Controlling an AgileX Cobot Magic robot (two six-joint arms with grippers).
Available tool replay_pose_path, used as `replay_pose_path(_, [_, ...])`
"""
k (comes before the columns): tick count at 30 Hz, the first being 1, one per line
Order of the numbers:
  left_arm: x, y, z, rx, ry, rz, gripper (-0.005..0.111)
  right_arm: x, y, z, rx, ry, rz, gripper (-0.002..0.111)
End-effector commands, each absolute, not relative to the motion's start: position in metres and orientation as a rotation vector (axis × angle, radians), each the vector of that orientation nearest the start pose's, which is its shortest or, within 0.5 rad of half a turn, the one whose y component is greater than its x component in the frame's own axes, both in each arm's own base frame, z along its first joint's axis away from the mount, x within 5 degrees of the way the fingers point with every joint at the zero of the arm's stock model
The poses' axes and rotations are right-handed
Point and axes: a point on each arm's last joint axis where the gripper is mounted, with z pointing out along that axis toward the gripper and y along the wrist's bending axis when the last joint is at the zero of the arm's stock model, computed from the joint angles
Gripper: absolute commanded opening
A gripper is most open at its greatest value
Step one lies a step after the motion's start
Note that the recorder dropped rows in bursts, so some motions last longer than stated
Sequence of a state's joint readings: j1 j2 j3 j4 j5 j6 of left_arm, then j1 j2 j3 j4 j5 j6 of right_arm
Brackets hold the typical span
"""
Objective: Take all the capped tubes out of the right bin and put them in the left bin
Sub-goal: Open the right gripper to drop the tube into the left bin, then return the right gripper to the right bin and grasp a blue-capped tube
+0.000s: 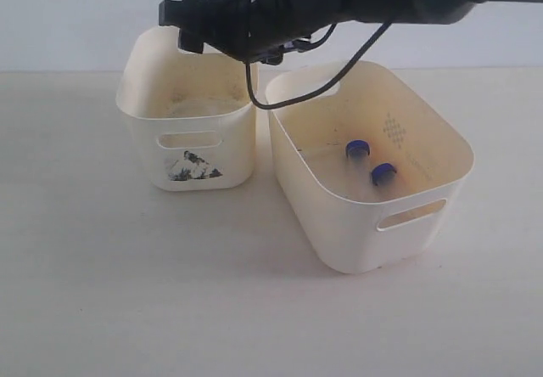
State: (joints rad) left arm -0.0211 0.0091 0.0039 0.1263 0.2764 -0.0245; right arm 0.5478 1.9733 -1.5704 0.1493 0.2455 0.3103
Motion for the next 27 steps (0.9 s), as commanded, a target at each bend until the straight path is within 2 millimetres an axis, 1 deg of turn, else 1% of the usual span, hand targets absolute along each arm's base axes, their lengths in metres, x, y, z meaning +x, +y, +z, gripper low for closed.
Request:
replay_pose_path(1, [0.056,0.002,0.189,0.065,1.750,0.071,0.004,0.395,0.227,0.286,-0.191,2.278,0.529,0.048])
replay_pose_path(3, [0.056,0.002,0.189,0.065,1.750,0.071,0.004,0.393,0.209,0.291,-0.229,2.365,0.426,0.027])
replay_pose_path(4, [0.056,0.002,0.189,0.065,1.750,0.071,0.004,0.394,0.200,0.289,-0.239,2.416,0.363,0.017])
replay_pose_path(6, [0.056,0.002,0.189,0.065,1.750,0.071,0.004,0.394,0.180,0.285,-0.194,2.510,0.254,0.004])
replay_pose_path(8, [0.056,0.002,0.189,0.065,1.750,0.071,0.004,0.394,0.166,0.279,-0.138,2.586,0.162,0.001])
replay_pose_path(9, [0.056,0.002,0.189,0.065,1.750,0.071,0.004,0.394,0.157,0.276,-0.114,2.627,0.093,0.002])
replay_pose_path(11, [0.056,0.002,0.189,0.065,1.750,0.071,0.004,0.393,0.147,0.271,-0.080,2.670,0.000,0.008])
replay_pose_path(14, [0.056,0.002,0.189,0.065,1.750,0.071,0.004,0.388,0.144,0.257,-0.069,2.741,-0.043,0.019])
replay_pose_path(15, [0.056,0.002,0.189,0.065,1.750,0.071,0.004,0.387,0.144,0.250,-0.066,2.768,-0.047,0.024])
replay_pose_path(18, [0.056,0.002,0.189,0.065,1.750,0.071,0.004,0.383,0.144,0.231,-0.030,2.828,-0.059,0.035])
replay_pose_path(21, [0.056,0.002,0.189,0.065,1.750,0.071,0.004,0.382,0.143,0.215,0.009,2.869,-0.077,0.039])
replay_pose_path(23, [0.056,0.002,0.189,0.065,1.750,0.071,0.004,0.381,0.143,0.207,0.046,2.885,-0.085,0.039])
replay_pose_path(27, [0.056,0.002,0.189,0.065,1.750,0.071,0.004,0.382,0.143,0.201,0.143,2.864,-0.061,0.039])
